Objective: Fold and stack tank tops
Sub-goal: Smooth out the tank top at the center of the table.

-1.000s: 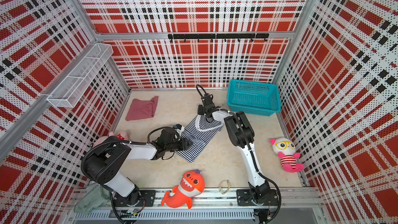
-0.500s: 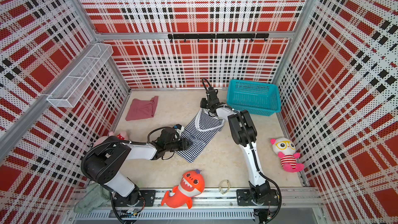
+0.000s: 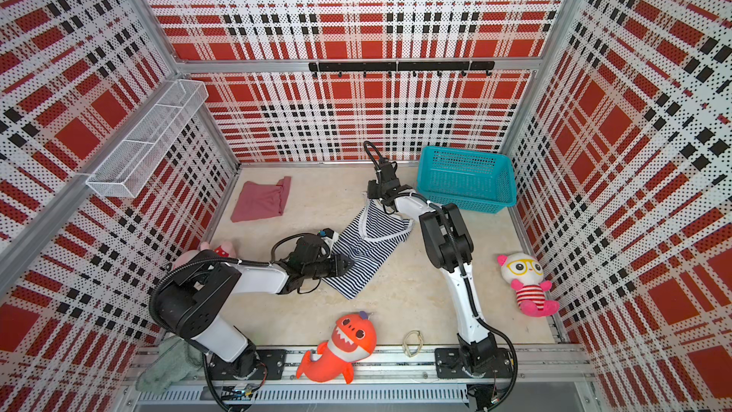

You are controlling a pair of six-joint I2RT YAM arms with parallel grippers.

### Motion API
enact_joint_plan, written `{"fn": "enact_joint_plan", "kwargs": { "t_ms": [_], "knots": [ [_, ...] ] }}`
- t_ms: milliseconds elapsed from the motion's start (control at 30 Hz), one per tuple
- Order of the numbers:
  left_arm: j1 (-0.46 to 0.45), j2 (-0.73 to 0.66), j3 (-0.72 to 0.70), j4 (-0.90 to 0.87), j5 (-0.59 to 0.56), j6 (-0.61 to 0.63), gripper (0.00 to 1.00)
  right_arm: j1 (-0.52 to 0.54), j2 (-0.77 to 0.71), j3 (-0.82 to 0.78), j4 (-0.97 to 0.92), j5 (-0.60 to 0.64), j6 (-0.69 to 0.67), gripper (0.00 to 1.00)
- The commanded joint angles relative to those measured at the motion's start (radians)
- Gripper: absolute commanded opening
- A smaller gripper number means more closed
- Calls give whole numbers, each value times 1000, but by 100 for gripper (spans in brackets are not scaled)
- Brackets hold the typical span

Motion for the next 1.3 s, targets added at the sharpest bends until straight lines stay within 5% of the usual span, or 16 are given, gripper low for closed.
{"fn": "enact_joint_plan", "kwargs": {
  "t_ms": [0, 100, 367, 633, 867, 1000, 1267],
  "knots": [
    [6, 60, -66, -277, -60, -8, 37, 34, -7, 38, -47, 57, -40, 31],
    [6, 51, -71, -278, -64, -10, 37, 43, 44, 113, -97, 117, -60, 44],
    [9, 39, -81, -276, -67, -13, 36, 48, 189, 318, -237, 163, -75, 44],
    [14, 39, -85, -276, -66, -10, 36, 56, 202, 290, -248, 167, -65, 42],
    [13, 35, -84, -274, -66, -14, 36, 59, 208, 294, -270, 216, -43, 26],
    [14, 33, -89, -274, -69, -17, 36, 56, 164, 246, -227, 227, -26, 0],
    [23, 28, -113, -258, -70, -23, 36, -26, -85, -126, 142, -67, 105, 0]
  ]
}}
